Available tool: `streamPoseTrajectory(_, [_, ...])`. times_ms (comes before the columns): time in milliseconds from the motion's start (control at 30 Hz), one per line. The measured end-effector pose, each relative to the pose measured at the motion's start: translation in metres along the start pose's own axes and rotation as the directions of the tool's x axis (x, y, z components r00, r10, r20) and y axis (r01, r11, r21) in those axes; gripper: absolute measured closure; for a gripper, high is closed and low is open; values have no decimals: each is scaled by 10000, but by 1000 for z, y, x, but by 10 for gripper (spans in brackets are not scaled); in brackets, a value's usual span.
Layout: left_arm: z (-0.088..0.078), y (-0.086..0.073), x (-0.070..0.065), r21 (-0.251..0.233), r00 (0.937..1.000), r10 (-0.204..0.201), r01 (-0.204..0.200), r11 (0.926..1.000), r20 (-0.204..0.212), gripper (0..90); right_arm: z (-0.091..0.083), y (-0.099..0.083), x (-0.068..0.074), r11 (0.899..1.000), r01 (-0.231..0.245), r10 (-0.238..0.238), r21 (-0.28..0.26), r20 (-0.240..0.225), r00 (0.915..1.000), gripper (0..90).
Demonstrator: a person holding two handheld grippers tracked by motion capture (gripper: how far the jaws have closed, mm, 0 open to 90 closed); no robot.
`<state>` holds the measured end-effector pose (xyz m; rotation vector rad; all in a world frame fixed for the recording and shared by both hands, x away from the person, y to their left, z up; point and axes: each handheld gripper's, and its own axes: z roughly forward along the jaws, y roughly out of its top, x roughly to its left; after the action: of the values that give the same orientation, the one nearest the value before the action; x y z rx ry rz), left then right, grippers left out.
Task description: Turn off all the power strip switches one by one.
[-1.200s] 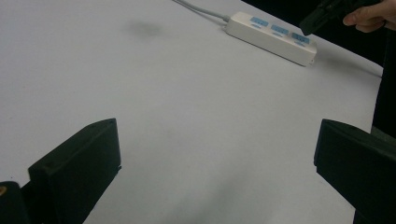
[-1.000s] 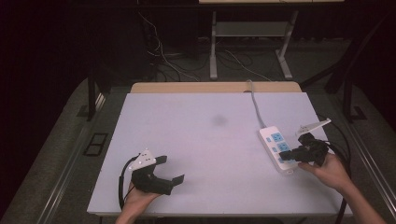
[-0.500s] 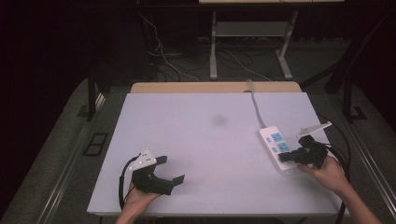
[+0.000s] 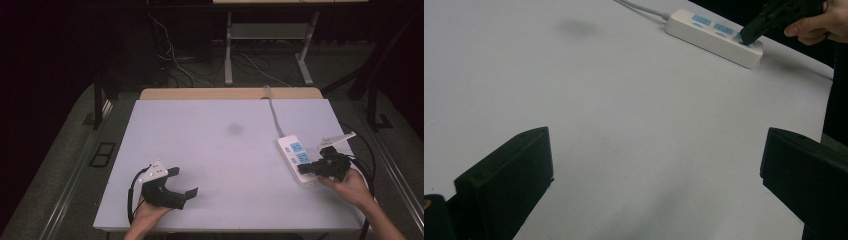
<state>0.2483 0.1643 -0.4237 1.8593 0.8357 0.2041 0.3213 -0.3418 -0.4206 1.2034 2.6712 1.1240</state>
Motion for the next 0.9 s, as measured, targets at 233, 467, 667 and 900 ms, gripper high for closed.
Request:
streamPoseTrajectory(233, [0, 0, 0, 0, 10000, 13, -13, 10000, 3, 0, 0, 0, 3, 9998, 200, -200, 8, 178, 9996, 900])
streamPoseTrajectory(467, [0, 0, 0, 30, 10000, 28, -28, 10000, -6, 0, 0, -9, 2, 9983, -115, 123, -577, 143, 9998, 900])
streamPoseTrajectory(667, [0, 0, 0, 19, 10000, -9, 9, 10000, -31, 0, 0, -9, 2, 9982, -99, 109, -589, 170, 9998, 900])
streamPoseTrajectory(900, [0, -1, 1, 34, 10000, -32, 32, 10000, -11, 0, -4, -9, 1, 9973, -149, 155, -712, 83, 9998, 900])
